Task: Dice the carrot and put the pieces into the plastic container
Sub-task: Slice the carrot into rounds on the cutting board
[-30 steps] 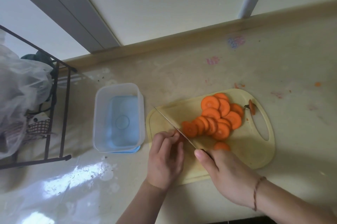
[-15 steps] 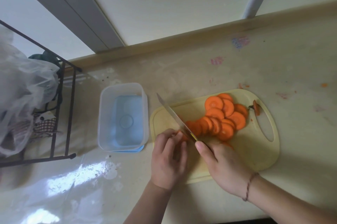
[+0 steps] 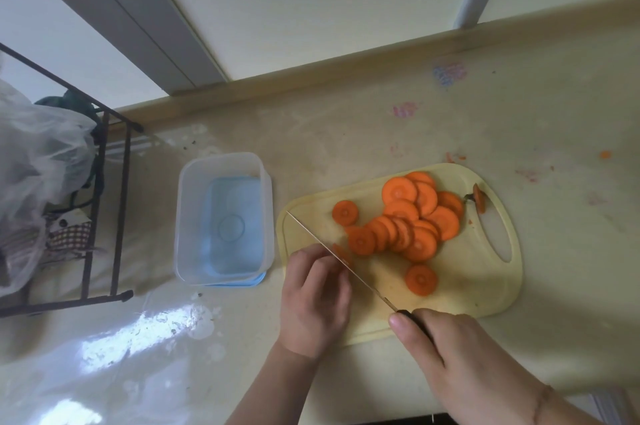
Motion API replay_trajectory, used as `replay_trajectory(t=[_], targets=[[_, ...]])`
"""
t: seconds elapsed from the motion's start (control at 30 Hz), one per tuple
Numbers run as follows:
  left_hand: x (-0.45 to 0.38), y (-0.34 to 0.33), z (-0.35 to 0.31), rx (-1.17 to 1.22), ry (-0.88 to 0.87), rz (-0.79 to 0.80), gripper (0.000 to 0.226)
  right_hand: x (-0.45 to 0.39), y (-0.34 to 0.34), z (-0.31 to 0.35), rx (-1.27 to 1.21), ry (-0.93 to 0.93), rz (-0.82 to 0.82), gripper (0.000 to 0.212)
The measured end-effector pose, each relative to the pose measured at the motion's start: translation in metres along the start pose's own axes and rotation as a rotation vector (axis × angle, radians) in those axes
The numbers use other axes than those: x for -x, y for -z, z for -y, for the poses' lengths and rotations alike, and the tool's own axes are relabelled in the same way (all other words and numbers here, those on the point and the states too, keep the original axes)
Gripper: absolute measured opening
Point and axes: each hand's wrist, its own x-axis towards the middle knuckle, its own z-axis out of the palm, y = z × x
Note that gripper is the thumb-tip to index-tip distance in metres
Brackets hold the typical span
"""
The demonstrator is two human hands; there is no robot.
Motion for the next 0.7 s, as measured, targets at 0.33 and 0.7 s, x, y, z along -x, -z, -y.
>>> replay_trajectory(t=[0.33,0.7], targets=[[0.000,0.000,0.004,0.009,-0.078,0.036,0.018,-0.040,-0.014,0.017,-0.031,0.094,0.046,0.046],[0.000,0.001,0.001,-0.007,-0.055,0.029,0.017,-0.040,-0.026,-0.006,-0.007,0.068,-0.031,0.073]])
